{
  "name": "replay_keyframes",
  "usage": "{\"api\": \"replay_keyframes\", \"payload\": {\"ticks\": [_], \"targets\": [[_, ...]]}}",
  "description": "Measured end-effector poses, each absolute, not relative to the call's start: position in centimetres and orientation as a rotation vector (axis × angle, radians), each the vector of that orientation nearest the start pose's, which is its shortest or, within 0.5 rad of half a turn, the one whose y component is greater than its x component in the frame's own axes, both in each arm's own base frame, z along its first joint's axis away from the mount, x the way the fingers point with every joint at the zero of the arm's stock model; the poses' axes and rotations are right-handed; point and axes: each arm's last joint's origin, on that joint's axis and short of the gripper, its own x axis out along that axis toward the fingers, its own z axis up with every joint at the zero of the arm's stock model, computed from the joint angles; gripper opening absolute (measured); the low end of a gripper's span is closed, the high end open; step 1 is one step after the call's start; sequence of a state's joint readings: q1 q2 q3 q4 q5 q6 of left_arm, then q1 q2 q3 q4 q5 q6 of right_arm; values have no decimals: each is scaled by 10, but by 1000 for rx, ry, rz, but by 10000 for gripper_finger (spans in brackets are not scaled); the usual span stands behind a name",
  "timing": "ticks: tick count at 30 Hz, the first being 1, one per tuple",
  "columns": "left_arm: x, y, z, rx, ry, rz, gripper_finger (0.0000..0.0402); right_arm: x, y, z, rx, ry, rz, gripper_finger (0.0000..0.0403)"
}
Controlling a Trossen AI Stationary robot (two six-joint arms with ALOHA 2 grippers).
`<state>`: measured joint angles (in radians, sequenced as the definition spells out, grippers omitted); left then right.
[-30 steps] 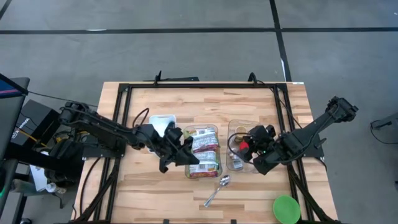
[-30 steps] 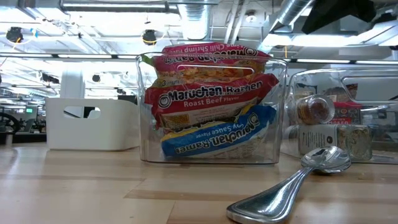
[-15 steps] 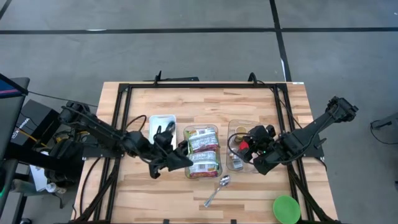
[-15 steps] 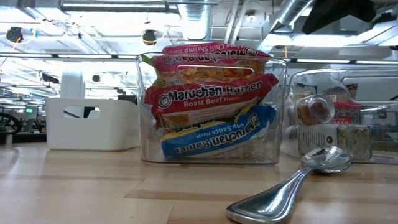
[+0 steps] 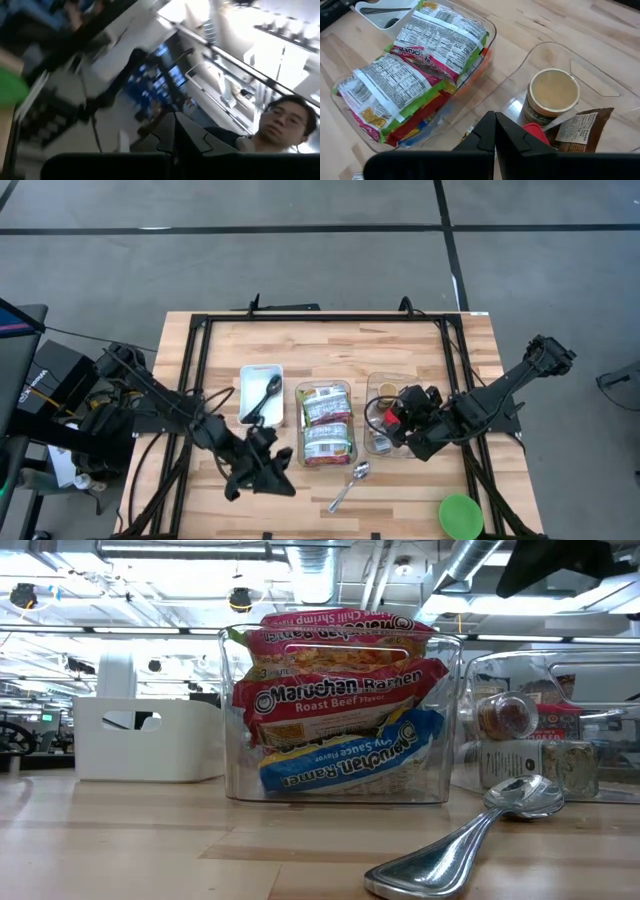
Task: Pick & Place Food Item
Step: Adjust the left transparent bin on the table
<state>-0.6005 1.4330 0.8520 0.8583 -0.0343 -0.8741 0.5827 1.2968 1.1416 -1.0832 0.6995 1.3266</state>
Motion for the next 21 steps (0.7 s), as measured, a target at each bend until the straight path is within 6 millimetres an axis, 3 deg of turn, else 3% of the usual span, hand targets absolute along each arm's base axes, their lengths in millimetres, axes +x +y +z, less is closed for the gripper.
{"api": "replay_keyframes", "payload": {"ticks": [6, 11, 16, 21], "targets": [[252, -194, 284, -1063, 291, -540, 0, 203, 111, 295, 491, 699, -674, 1], [238, -204, 251, -1091, 644, -346, 0, 203, 112, 295, 492, 698, -673, 1], [222, -197, 220, -1029, 929, -68, 0, 203, 112, 295, 496, 696, -671, 1], [212, -182, 203, -911, 986, 195, 0, 204, 113, 295, 516, 704, -656, 1]]}}
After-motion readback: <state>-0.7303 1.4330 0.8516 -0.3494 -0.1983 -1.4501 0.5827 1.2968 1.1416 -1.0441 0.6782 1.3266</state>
